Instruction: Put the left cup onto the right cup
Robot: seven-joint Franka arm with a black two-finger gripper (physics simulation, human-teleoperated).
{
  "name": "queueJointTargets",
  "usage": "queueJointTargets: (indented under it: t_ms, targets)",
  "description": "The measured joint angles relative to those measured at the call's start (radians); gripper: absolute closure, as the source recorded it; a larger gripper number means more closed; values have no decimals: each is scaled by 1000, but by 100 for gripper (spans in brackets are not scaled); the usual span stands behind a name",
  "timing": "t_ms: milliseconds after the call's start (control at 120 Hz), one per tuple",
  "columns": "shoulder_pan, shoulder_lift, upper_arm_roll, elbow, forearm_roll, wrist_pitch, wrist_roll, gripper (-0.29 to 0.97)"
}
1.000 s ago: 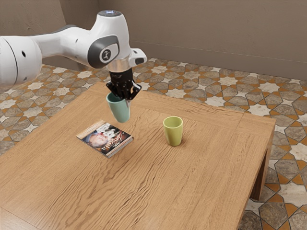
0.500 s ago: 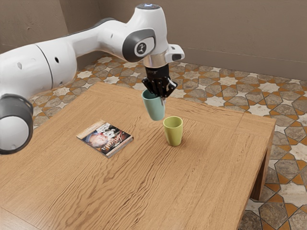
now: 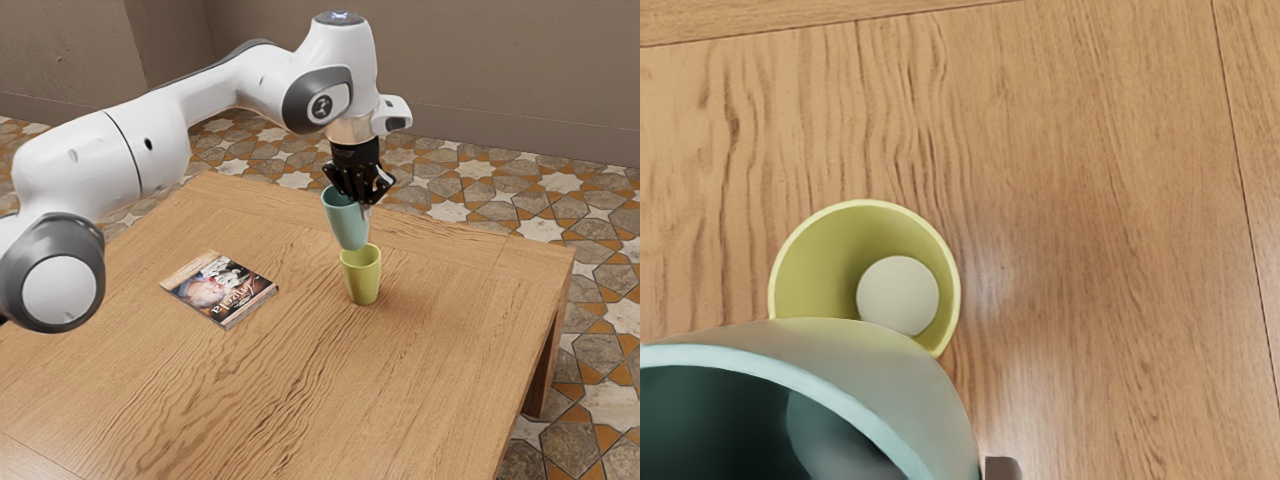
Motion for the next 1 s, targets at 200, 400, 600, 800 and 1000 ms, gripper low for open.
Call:
queueJointTargets:
  t_ms: [200,400,600,800,1000]
  targets:
    - [3,44,7,37,14,2,7,79]
    - [2,57,0,49,27,17,17,79]
    - [1,59,-4,55,30,29,24,79]
    - [1,79,-4,54,37,59,32,79]
    - [1,92,-5,54,43,84,38,79]
